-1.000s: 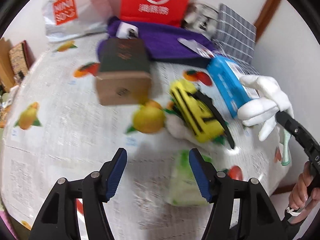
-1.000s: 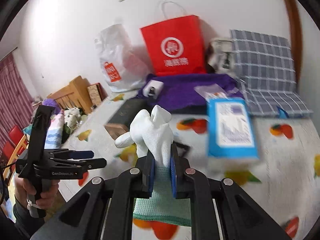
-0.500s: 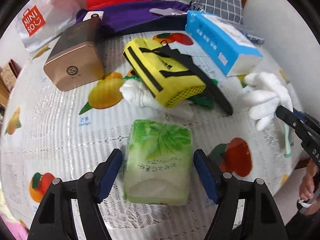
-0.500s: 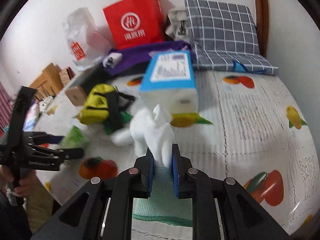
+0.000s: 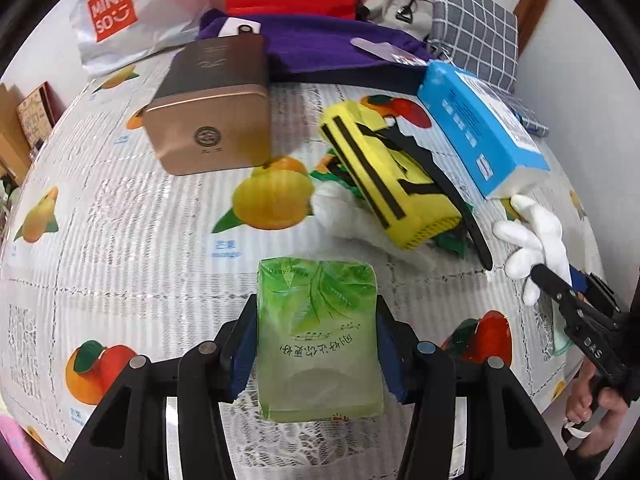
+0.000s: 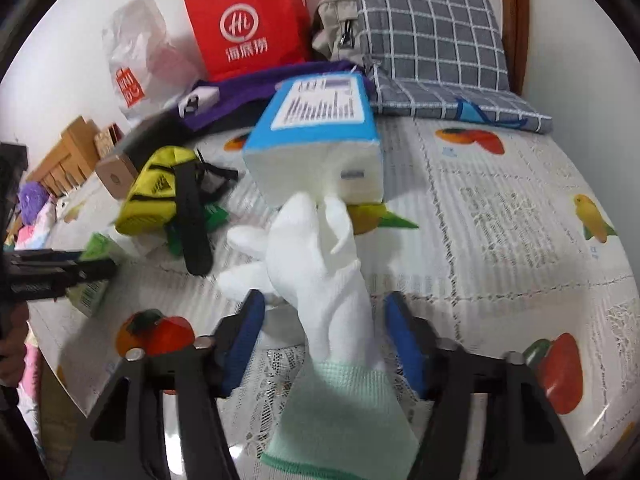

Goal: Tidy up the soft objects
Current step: 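Carry the green packet with the left tool while the right tool carries the glove to the towel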

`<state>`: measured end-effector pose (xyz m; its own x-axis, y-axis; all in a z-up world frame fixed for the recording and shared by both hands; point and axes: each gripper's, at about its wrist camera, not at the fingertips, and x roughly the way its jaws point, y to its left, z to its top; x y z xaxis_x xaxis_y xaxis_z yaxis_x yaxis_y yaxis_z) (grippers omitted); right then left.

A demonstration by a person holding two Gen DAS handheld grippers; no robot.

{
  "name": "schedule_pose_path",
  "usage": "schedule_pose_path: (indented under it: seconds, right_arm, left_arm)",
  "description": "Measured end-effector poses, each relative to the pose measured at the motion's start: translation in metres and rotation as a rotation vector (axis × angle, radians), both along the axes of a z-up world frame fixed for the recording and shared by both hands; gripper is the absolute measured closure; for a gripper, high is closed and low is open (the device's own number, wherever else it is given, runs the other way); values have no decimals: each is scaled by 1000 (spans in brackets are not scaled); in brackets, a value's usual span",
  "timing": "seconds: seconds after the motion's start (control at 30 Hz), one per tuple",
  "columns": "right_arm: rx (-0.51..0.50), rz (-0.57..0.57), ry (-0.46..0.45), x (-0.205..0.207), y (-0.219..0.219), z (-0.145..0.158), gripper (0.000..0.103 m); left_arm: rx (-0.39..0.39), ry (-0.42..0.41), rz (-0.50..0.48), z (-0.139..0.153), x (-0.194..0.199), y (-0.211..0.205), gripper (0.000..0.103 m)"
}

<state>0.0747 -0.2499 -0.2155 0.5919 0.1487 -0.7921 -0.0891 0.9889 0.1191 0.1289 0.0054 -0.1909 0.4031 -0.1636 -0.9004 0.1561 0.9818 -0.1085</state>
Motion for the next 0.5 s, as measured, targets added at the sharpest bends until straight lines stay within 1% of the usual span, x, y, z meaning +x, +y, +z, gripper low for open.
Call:
schedule_pose_path:
  seconds: [0.07,0.13,0.27,0.5]
  right_arm:
    - [4,9,6,2,1,2,89]
    - [27,17,7,3,0,6,90]
    - [7,24,-31,2,4,22,90]
    - [58,40,-86,2,7,56,90]
  left_arm:
    - [-5,-5,7,4,1,4,53]
    - [-16,-9,9,7,6,8,53]
    - [-47,-24,16,17,9,14,53]
    - [-79,-63,40,40,15,23,53]
